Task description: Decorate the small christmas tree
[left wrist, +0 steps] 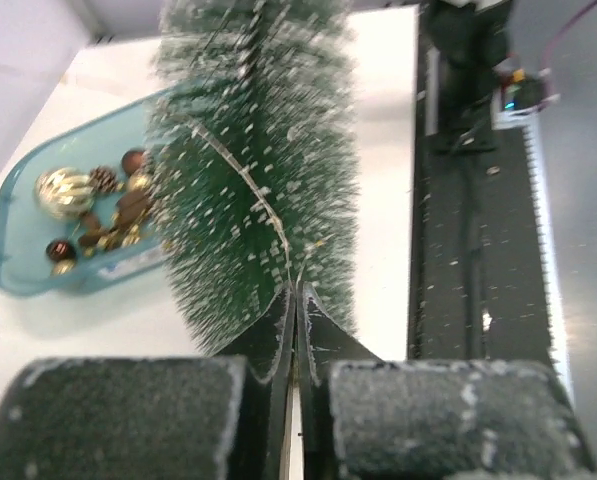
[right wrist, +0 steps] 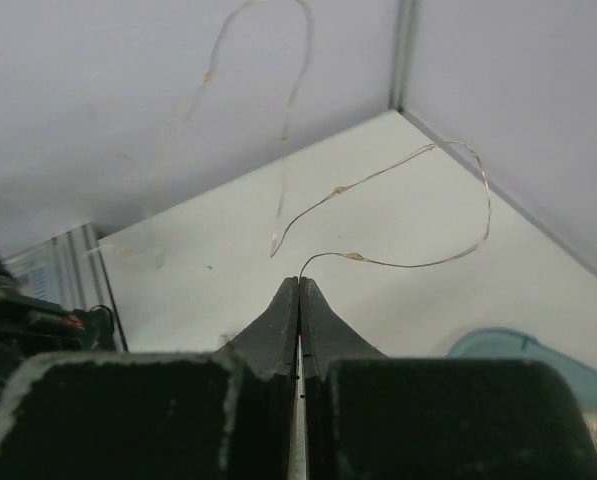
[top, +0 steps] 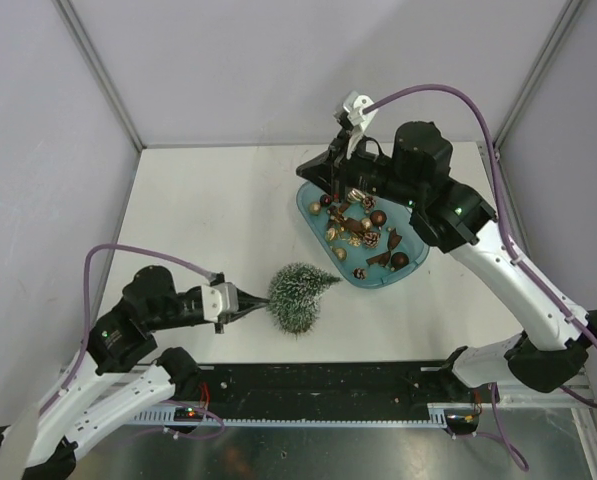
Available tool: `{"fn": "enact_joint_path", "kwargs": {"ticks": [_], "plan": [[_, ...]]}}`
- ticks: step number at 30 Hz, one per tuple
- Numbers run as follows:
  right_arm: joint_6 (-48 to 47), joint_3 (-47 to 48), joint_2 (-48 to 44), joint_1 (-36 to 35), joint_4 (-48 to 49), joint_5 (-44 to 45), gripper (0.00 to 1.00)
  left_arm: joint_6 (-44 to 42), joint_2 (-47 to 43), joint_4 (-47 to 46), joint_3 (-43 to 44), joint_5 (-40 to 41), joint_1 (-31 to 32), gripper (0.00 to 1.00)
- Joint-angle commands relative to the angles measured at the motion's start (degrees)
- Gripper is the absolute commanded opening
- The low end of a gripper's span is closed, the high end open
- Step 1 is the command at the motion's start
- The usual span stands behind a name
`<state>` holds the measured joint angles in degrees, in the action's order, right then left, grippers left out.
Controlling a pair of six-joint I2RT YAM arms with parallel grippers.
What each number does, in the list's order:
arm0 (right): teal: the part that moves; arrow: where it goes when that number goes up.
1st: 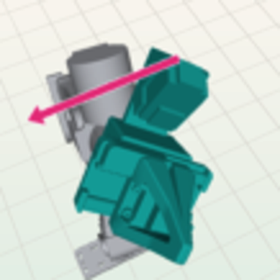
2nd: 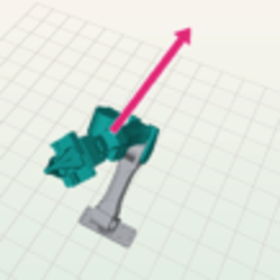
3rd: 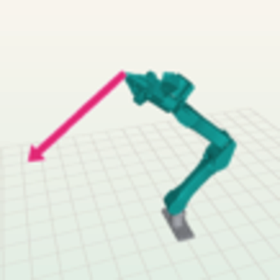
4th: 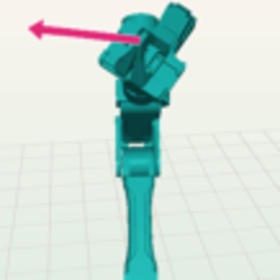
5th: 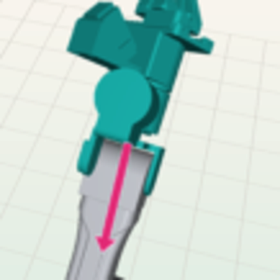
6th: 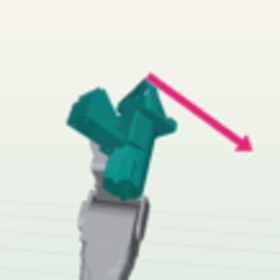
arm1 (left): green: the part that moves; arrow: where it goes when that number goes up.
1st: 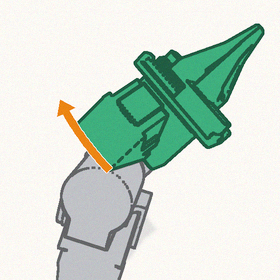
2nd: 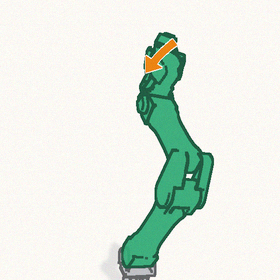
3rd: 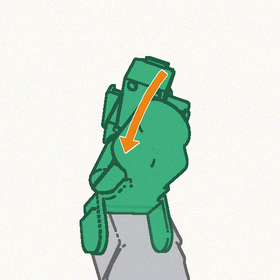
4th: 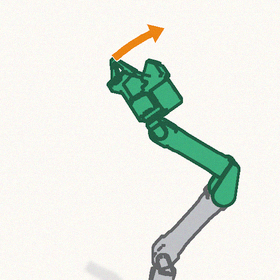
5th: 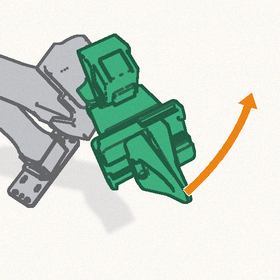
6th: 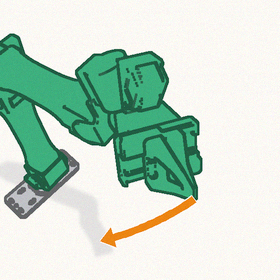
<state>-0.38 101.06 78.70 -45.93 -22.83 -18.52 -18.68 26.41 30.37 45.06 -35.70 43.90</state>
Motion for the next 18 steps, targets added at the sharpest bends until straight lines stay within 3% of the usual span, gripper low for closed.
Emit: {"fn": "enact_joint_path", "kwargs": {"ticks": [1, 5, 9, 10, 13, 18], "plan": [[3.31, -6.28, -1.81, 4.85, 5.83, 2.28, 0.0, -1.75, 1.13, -3.34, -2.56, 12.15, -0.44, 0.01], [4.33, -12.25, -2.95, 7.97, 9.05, 3.13, 0.0, 0.48, 1.3, -4.68, -4.16, 15.76, -0.5, 0.01], [5.39, -17.19, -3.97, 11.5, 11.44, 3.39, 0.0, 3.66, 1.63, -7.8, -5.94, 22.23, -0.56, 0.09], [5.66, -18.43, -4.29, 12.41, 11.95, 3.27, 0.0, 4.27, 1.93, -8.27, -5.9, 23.52, -0.52, 0.16], [6.44, -21.32, -6.14, 14.67, 12.94, 3.11, 0.0, 5.57, 3.67, -9.19, -5.44, 27.37, -0.53, 0.48], [6.7, -24.44, -9.54, 16.47, 12.75, 3.66, 0.0, 7.71, 4.82, -9.93, -5.02, 28.4, -0.54, 0.8]]}}
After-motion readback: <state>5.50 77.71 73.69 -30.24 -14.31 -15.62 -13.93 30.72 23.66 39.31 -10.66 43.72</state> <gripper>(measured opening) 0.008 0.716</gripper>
